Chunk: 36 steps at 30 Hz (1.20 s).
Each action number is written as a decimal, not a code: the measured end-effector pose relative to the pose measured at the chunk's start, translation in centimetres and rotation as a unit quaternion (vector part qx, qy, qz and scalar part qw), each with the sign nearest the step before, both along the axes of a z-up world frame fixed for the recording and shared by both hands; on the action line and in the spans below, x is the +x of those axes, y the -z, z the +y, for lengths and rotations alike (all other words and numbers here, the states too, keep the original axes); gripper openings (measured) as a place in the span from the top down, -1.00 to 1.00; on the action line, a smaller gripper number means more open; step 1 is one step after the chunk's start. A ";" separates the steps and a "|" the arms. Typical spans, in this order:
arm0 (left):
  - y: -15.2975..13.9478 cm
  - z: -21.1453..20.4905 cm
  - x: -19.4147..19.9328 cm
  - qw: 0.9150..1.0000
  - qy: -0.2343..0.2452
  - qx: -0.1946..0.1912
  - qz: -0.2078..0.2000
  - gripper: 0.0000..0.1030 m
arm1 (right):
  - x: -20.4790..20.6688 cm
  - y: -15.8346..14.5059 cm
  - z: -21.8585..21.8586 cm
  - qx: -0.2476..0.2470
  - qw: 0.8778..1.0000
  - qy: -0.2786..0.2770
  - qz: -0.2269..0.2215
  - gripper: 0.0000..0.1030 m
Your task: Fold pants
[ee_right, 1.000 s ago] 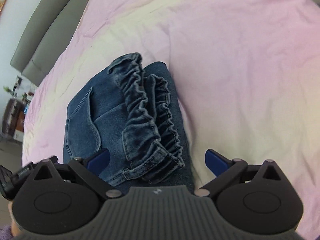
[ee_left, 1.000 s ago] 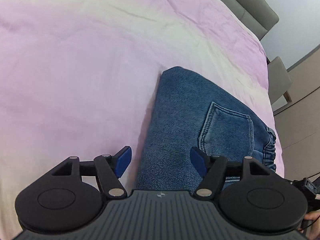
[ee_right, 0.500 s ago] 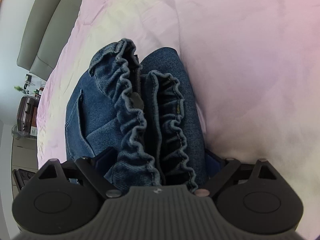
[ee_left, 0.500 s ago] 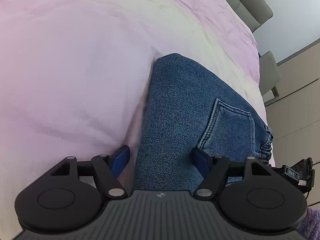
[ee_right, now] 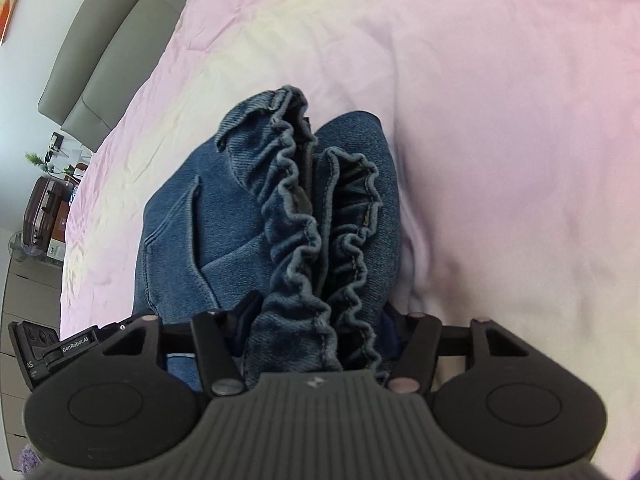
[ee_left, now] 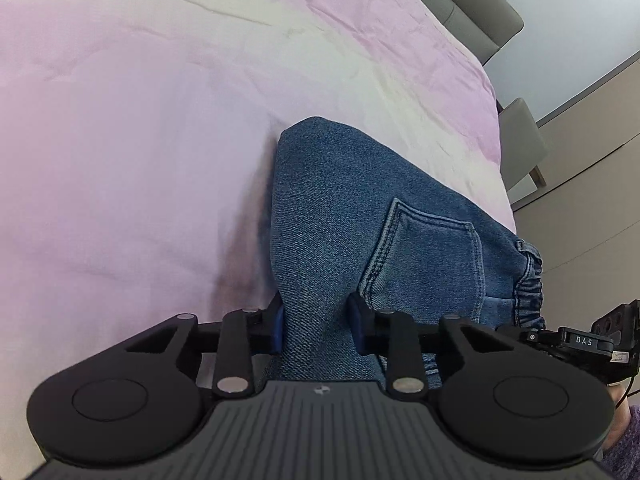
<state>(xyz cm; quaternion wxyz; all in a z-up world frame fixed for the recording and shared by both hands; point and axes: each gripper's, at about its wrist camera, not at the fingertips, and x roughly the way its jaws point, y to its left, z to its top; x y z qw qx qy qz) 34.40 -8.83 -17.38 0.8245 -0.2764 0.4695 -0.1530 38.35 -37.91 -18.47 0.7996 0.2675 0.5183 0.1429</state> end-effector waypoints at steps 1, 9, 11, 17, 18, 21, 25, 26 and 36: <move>-0.6 0.1 -0.3 1.000 0.000 -0.005 -0.004 0.44 | -0.1 -1.0 0.5 -0.009 1.000 -0.004 -0.006 -0.01; -5.5 2.7 -4.2 0.999 -0.034 0.001 -0.033 0.47 | -2.2 -7.3 6.4 -0.022 0.998 -0.048 -0.038 0.06; -6.6 4.0 -5.5 0.998 -0.050 0.003 -0.043 0.47 | -2.7 -8.3 8.6 -0.018 0.997 -0.059 -0.047 0.06; -7.9 8.7 -9.0 0.991 -0.112 0.028 -0.062 0.47 | -3.2 -9.8 17.6 0.007 0.993 -0.096 -0.068 0.06; -7.7 9.7 -9.5 0.990 -0.124 0.030 -0.063 0.47 | -3.2 -9.8 19.2 0.013 0.992 -0.101 -0.070 0.06; -7.1 12.3 -10.2 0.986 -0.149 0.042 -0.065 0.47 | -3.5 -9.1 24.1 0.035 0.991 -0.109 -0.074 0.06; -6.3 15.0 -9.7 0.982 -0.164 0.063 -0.066 0.47 | -3.7 -7.4 29.9 0.061 0.989 -0.112 -0.077 0.06; -6.0 15.8 -9.6 0.982 -0.168 0.065 -0.066 0.47 | -3.6 -6.9 31.1 0.067 0.988 -0.112 -0.076 0.06; -1.4 19.0 -6.9 0.982 -0.166 0.080 -0.032 0.47 | -2.1 -1.2 38.5 0.069 0.991 -0.108 -0.041 0.06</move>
